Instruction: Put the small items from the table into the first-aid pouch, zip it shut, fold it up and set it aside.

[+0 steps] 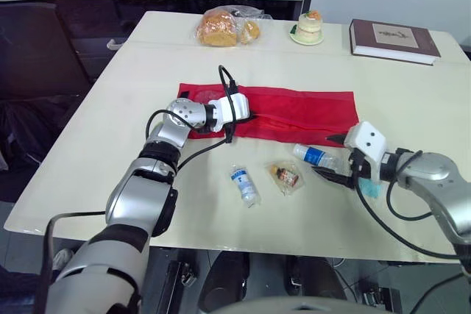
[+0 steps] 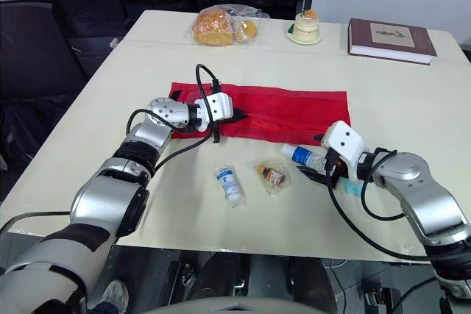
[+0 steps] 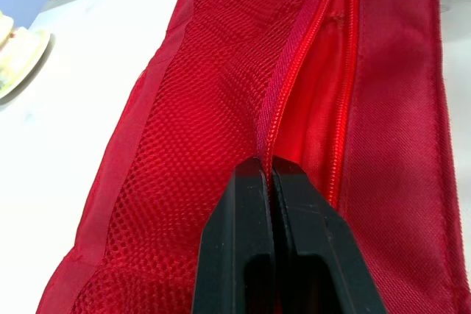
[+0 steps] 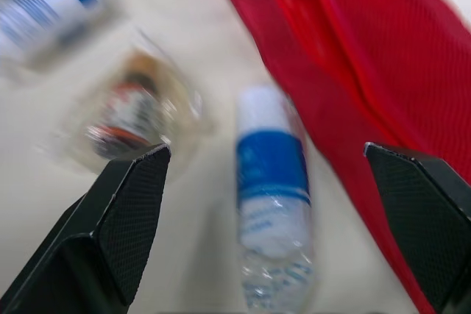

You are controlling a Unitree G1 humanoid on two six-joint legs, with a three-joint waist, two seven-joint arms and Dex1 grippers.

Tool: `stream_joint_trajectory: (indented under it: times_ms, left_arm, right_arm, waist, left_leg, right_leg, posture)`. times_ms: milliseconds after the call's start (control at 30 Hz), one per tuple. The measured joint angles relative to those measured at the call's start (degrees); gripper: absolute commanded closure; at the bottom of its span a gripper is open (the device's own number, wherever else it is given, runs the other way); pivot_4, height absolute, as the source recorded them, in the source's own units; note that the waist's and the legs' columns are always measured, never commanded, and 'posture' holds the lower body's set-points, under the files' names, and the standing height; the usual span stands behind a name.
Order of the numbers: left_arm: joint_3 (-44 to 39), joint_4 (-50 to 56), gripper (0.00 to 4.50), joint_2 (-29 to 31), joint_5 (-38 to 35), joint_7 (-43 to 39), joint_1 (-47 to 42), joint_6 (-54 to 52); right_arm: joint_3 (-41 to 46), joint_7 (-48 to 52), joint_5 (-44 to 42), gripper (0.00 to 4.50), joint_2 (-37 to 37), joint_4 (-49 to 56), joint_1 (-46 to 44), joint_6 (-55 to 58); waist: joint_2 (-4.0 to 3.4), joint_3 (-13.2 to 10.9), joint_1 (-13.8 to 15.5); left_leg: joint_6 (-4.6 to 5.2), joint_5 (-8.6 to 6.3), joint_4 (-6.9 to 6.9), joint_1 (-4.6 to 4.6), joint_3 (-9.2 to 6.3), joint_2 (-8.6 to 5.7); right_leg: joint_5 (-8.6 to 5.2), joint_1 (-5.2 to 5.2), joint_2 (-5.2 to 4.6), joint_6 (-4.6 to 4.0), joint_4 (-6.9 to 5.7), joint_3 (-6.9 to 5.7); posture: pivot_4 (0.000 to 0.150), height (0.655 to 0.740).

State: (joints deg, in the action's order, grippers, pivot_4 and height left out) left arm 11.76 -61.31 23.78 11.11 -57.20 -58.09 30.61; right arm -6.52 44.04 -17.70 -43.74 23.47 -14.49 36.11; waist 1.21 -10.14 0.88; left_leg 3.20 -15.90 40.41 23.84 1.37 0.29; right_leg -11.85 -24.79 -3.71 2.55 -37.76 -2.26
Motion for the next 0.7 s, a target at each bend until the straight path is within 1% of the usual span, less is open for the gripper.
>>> stream_joint_trajectory:
  times_ms: [33, 100, 200, 267, 333, 400, 433, 467, 567, 700]
  left_arm:
    - [0.0, 0.0, 4.44, 0.0, 0.0, 0.0, 0.0, -0.2]
    - [0.0, 0.0, 4.44, -0.1, 0.0, 0.0, 0.0, -0.3]
    - [0.0, 0.0, 4.50, -0.2, 0.0, 0.1, 0.0, -0.5]
    - [0.0, 0.0, 4.50, -0.4, 0.0, 0.1, 0.0, -0.5]
    - [0.0, 0.0, 4.50, -0.5, 0.0, 0.2, 0.0, -0.5]
    - [0.0, 0.0, 4.50, -0.7, -0.1, 0.3, 0.0, -0.6]
    - [0.0, 0.0, 4.50, -0.8, -0.1, 0.3, -0.1, -0.8]
    - [-0.1, 0.0, 4.50, -1.0, -0.1, 0.5, -0.1, -1.2]
    - [-0.4, 0.0, 4.50, -1.8, -0.4, 0.7, -0.2, -1.8]
    - [-0.5, 0.0, 4.50, -3.7, -1.2, 0.8, -0.6, -2.8]
  right_arm:
    - [-2.1, -1.1, 1.3, 0.00, 1.0, -0.1, -0.4, 1.9]
    - [-3.2, -1.7, 2.1, 0.00, 1.2, -0.3, -0.5, 2.6]
    - [-4.5, -2.6, 3.7, 0.77, 2.0, -1.7, -0.6, 3.5]
    - [-4.6, -3.2, 4.3, 1.84, 2.3, -2.0, -0.7, 3.8]
    - [-4.6, -3.3, 4.5, 2.60, 2.5, -2.0, -0.9, 3.9]
    - [-4.6, -3.4, 4.7, 3.69, 2.5, -2.0, -1.1, 4.0]
    - [-4.6, -3.4, 4.7, 3.91, 2.5, -2.0, -1.1, 4.2]
    - [-4.5, -3.4, 4.7, 4.38, 2.5, -1.9, -1.1, 4.5]
    - [-3.8, -3.6, 4.1, 4.44, 2.7, -1.4, -1.1, 6.2]
    - [-2.1, -5.1, 2.4, 4.44, 4.8, -0.5, -2.0, 9.9]
  waist:
    - [0.00, 0.0, 0.0]
    - [0.00, 0.0, -0.1]
    - [0.00, 0.0, -0.1]
    - [0.00, 0.0, -0.1]
    - [0.00, 0.0, -0.1]
    - [0.00, 0.0, -0.1]
    - [0.00, 0.0, 0.0]
    - [0.00, 0.0, 0.0]
    - [0.00, 0.0, 0.0]
    - [0.00, 0.0, -0.1]
  left_leg:
    - [0.00, 0.00, 0.00, -0.02, -0.01, 0.01]
    - [0.00, 0.00, 0.00, -0.02, -0.04, 0.02]
    - [0.00, 0.00, 0.00, -0.02, -0.03, 0.02]
    - [0.00, 0.00, 0.00, -0.02, -0.03, 0.02]
    - [0.00, 0.00, 0.00, -0.02, -0.03, 0.02]
    - [0.00, 0.00, 0.00, -0.02, -0.04, 0.02]
    - [0.00, 0.00, 0.00, -0.02, -0.04, 0.02]
    - [0.00, 0.00, 0.00, -0.02, -0.04, 0.02]
    - [0.00, 0.00, 0.00, -0.02, -0.04, 0.02]
    - [0.00, 0.00, 0.00, -0.02, -0.04, 0.02]
  right_leg:
    - [0.00, 0.00, 0.01, 0.00, -0.03, 0.00]
    - [0.00, -0.01, 0.03, 0.00, -0.06, -0.03]
    - [0.00, -0.01, 0.03, 0.00, -0.06, -0.03]
    - [0.00, -0.01, 0.03, 0.00, -0.06, -0.03]
    - [0.00, -0.01, 0.03, 0.00, -0.06, -0.03]
    - [0.00, -0.01, 0.03, 0.00, -0.06, -0.03]
    - [0.00, -0.01, 0.03, 0.00, -0.06, -0.03]
    - [0.00, 0.00, 0.03, 0.00, -0.06, -0.03]
    - [0.00, 0.00, 0.02, 0.00, -0.06, -0.03]
    - [0.00, 0.00, 0.03, 0.00, -0.06, -0.03]
  posture:
    - [0.150, 0.7289]
    - [0.150, 0.7289]
    - [0.150, 0.7289]
    - [0.150, 0.7289]
    - [0.150, 0.7289]
    - [0.150, 0.7289]
    - [0.150, 0.7289]
    - [0.150, 0.7289]
    - [0.150, 0.7289]
    - [0.150, 0.7289]
